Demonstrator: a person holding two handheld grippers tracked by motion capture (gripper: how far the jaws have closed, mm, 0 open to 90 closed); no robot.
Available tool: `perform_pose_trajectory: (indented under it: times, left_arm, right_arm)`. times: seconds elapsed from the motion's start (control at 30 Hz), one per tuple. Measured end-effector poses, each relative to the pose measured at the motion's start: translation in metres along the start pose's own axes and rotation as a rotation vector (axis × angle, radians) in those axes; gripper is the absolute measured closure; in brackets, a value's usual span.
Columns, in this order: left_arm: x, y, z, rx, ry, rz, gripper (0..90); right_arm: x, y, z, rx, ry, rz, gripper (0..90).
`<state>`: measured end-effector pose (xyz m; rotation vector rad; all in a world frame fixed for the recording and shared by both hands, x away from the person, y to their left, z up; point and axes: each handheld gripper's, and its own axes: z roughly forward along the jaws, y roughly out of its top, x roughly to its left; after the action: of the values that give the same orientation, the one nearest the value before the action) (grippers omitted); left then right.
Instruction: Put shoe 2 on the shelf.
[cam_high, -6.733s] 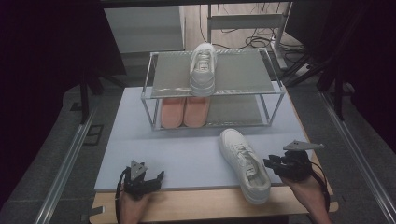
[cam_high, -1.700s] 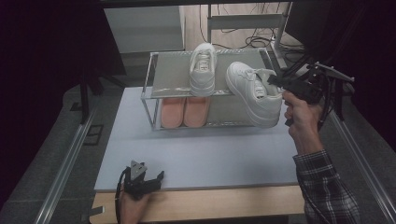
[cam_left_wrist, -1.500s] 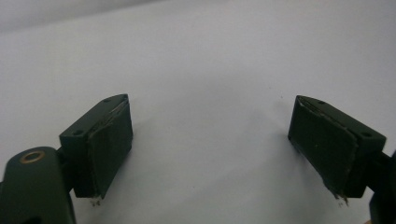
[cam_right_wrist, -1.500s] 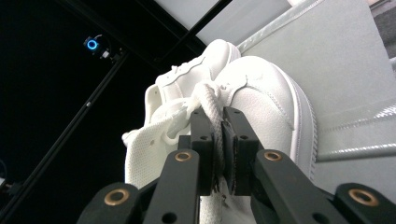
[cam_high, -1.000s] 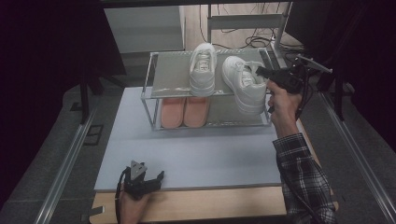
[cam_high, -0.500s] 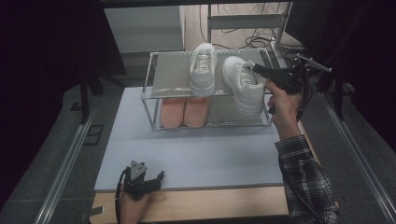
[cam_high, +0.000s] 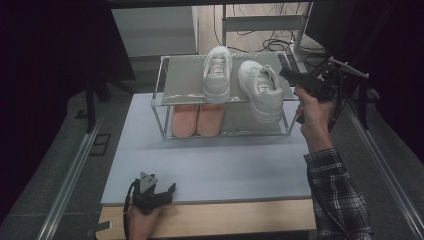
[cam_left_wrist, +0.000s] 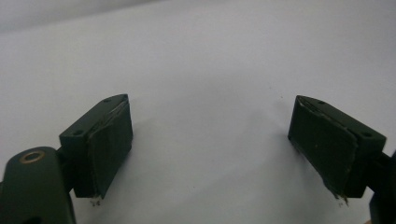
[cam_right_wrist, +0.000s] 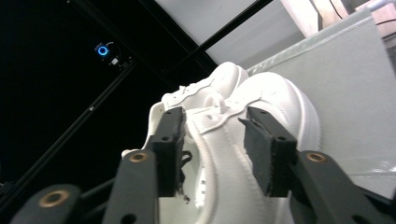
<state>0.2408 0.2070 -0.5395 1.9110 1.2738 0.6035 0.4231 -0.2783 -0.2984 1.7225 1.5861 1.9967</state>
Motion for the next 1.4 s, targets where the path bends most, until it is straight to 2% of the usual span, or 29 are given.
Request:
perform_pose_trajectory:
  times: [0.17, 0.3, 0.37, 0.57, 0.7, 0.87, 0.93, 1.13, 1.4]
  left_arm:
    - [0.0, 0.0, 0.0, -0.002, 0.001, 0.0, 13.8]
    - [0.0, 0.0, 0.0, -0.002, 0.001, 0.001, 13.8]
    - [0.0, 0.0, 0.0, -0.001, 0.002, -0.002, 13.8]
    - [0.0, 0.0, 0.0, 0.001, 0.0, 0.001, 13.8]
    - [0.0, 0.0, 0.0, 0.001, 0.0, 0.0, 13.8]
    - [0.0, 0.0, 0.0, 0.001, 0.0, 0.0, 13.8]
    - [0.0, 0.0, 0.0, 0.001, 0.0, 0.0, 13.8]
    - [0.0, 0.0, 0.0, 0.001, 0.0, 0.0, 13.8]
    - [0.0, 0.0, 0.0, 0.001, 0.0, 0.001, 13.8]
  right_arm:
    - [-0.012, -0.003, -0.006, 0.015, -0.027, 0.003, 71.3]
    - [-0.022, -0.011, -0.006, 0.042, -0.093, -0.025, 82.9]
    - [-0.028, -0.015, -0.004, 0.055, -0.103, -0.022, 86.9]
    - [-0.038, -0.027, 0.006, 0.101, -0.121, -0.025, 88.8]
    - [-0.036, -0.033, 0.011, 0.11, -0.125, -0.024, 89.3]
    - [-0.03, -0.033, 0.013, 0.103, -0.157, -0.043, 89.4]
    - [-0.028, -0.034, 0.015, 0.112, -0.151, -0.037, 89.4]
    - [-0.02, -0.039, 0.027, 0.122, -0.161, -0.058, 89.3]
    - [-0.014, -0.043, 0.043, 0.118, -0.159, -0.045, 89.3]
